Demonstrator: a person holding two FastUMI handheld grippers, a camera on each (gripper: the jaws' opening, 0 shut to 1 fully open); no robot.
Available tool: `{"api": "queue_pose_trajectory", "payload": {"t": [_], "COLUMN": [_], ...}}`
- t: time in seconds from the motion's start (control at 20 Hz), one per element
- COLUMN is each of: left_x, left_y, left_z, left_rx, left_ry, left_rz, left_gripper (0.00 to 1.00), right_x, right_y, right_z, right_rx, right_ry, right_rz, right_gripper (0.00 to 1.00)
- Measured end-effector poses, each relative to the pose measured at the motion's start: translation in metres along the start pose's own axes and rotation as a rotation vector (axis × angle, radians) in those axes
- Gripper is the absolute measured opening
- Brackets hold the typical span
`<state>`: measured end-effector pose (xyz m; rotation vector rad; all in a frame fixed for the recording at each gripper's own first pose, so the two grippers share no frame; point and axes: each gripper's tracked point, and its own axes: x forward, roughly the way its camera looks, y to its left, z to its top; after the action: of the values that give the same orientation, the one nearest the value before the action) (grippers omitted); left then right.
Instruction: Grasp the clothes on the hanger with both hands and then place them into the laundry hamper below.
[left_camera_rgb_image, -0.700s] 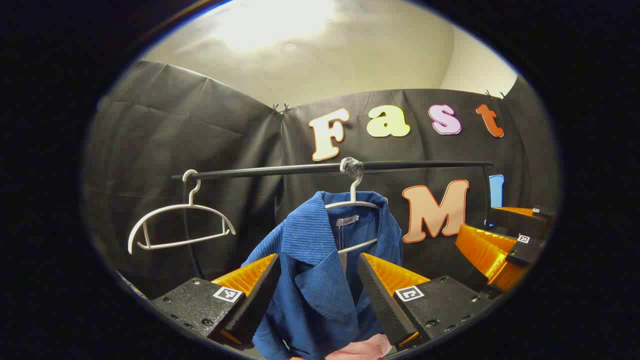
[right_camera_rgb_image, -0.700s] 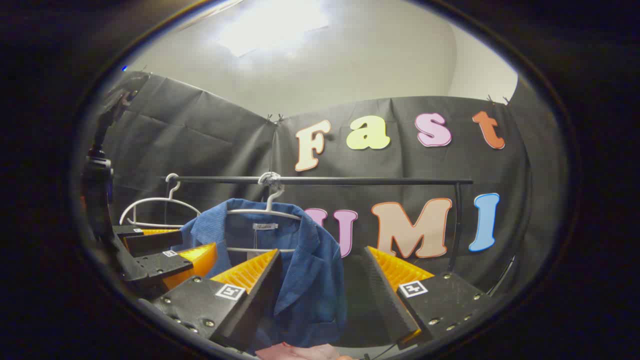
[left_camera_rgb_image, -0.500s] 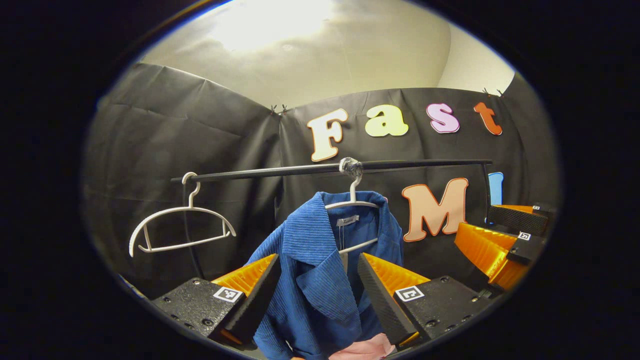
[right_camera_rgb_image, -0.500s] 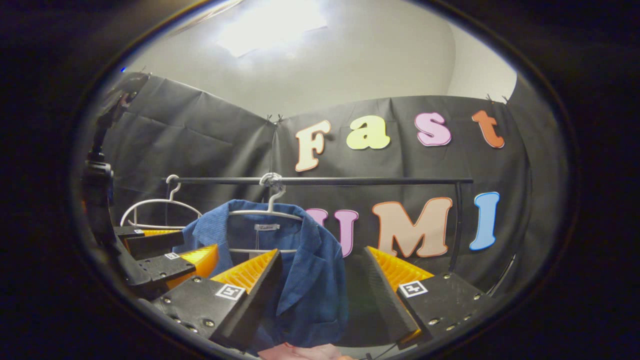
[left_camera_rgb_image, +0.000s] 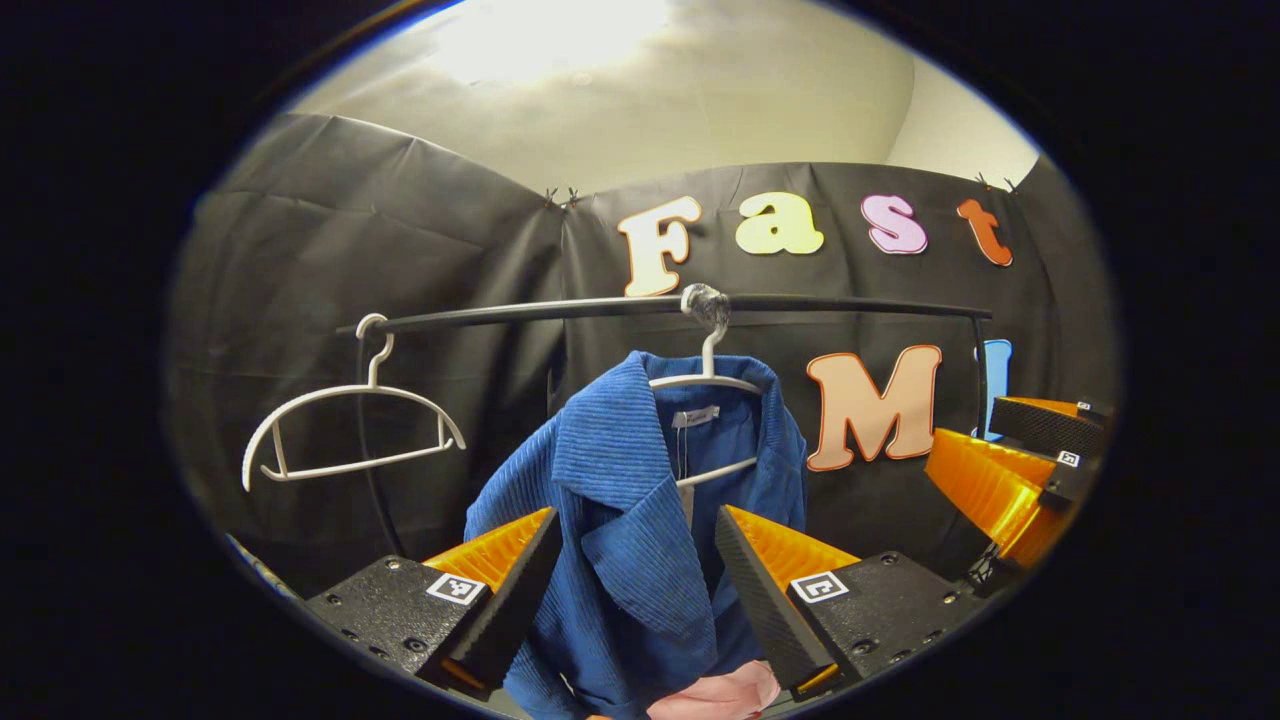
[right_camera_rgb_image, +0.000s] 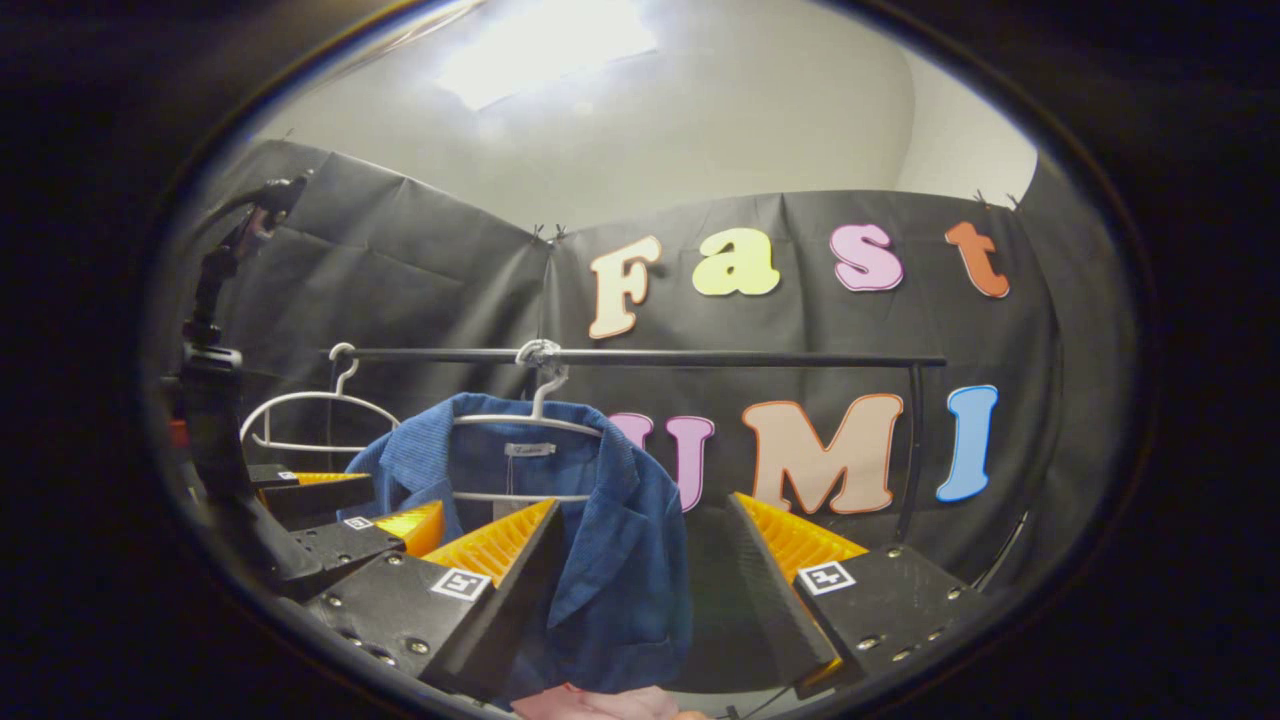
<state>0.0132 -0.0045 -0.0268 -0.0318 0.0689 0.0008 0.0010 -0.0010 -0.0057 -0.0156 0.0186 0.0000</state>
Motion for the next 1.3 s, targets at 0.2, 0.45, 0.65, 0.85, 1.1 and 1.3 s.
{"api": "queue_pose_trajectory", "payload": {"t": [0.2,0.45,0.65,0.85,1.1,1.3], "left_x": [0.007,0.018,0.032,0.044,0.057,0.061], "left_y": [-0.008,-0.010,-0.003,0.005,0.009,0.010], "left_z": [-0.021,-0.040,-0.048,-0.068,-0.075,-0.074], "left_rx": [-0.023,-0.032,-0.017,0.076,0.055,0.054], "left_ry": [0.058,0.096,0.096,0.144,0.166,0.162], "left_rz": [0.004,0.042,0.090,0.117,0.073,0.031], "left_gripper": [0.93,0.93,0.93,0.84,0.42,0.06], "right_x": [0.002,0.009,0.017,0.025,0.041,0.061], "right_y": [-0.004,-0.011,-0.016,-0.017,-0.005,0.008], "right_z": [-0.004,-0.008,-0.009,-0.012,-0.028,-0.046], "right_rx": [-0.015,-0.019,-0.018,-0.019,-0.027,-0.017], "right_ry": [0.011,0.029,0.028,0.027,0.051,0.079], "right_rz": [0.002,0.005,0.003,-0.002,0.018,0.044], "right_gripper": [0.96,0.94,0.96,0.94,0.96,0.96]}}
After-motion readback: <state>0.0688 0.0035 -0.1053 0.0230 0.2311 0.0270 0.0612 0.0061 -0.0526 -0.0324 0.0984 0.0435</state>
